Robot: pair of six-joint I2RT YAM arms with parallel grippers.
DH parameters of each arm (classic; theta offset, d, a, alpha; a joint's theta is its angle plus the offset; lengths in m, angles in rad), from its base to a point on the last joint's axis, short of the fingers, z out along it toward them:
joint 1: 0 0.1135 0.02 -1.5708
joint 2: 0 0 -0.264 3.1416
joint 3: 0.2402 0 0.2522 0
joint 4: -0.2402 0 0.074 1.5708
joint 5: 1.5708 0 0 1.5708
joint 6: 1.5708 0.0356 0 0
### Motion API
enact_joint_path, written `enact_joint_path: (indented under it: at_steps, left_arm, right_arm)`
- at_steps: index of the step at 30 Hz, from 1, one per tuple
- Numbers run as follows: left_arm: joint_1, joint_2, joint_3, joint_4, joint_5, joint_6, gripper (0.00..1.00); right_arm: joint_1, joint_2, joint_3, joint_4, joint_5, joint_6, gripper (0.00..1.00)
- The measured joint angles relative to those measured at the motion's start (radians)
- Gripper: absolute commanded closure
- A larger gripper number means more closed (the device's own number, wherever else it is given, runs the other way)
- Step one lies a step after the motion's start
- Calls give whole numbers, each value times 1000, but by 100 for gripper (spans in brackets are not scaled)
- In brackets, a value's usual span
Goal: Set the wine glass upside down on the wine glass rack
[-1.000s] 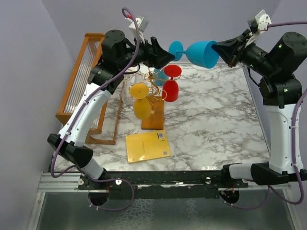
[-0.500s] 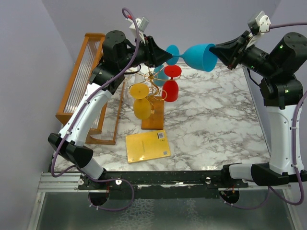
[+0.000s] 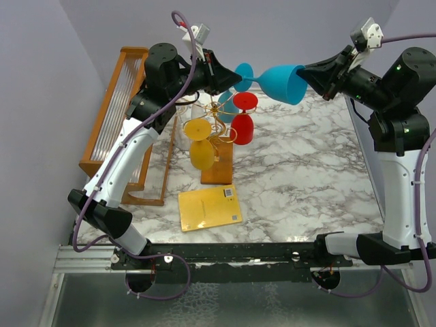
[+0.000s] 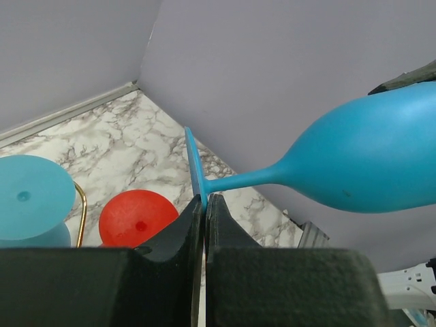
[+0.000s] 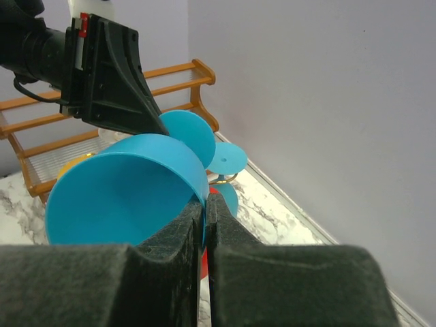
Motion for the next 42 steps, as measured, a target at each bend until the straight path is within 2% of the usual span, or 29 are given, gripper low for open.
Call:
enact_joint_path:
  at_steps: [2,8,11,13,16,23,33,42]
  left_arm:
    - [1,0,0,-2,-2,2,100]
    - [20,-1,5,-17,-16,35,100]
    - [36,-3,8,-38,-23,55,100]
    - [50,-9,10,-55,-34,70,100]
    - [69,-15,20,-72,-59,98,100]
    - [87,-56,64,-122,-156,210,100]
    - [75,-78,157,-169,-273,435,100]
    - [-108,-76,233,-289,-344,702,100]
  right_arm:
    - [0,-4,-8,0,0,-3,82]
    - [0,-14,-30,-1,0,-28,46]
    - [0,-21,-34,-5,2,-44,33]
    - [0,-27,-34,-6,3,-55,20]
    - [0,-38,-34,-15,8,-76,10]
    - [0,-69,-33,-38,81,-117,5]
    - [-17,-90,-33,-40,396,-139,0]
    - [-50,-89,-34,-39,486,-131,1]
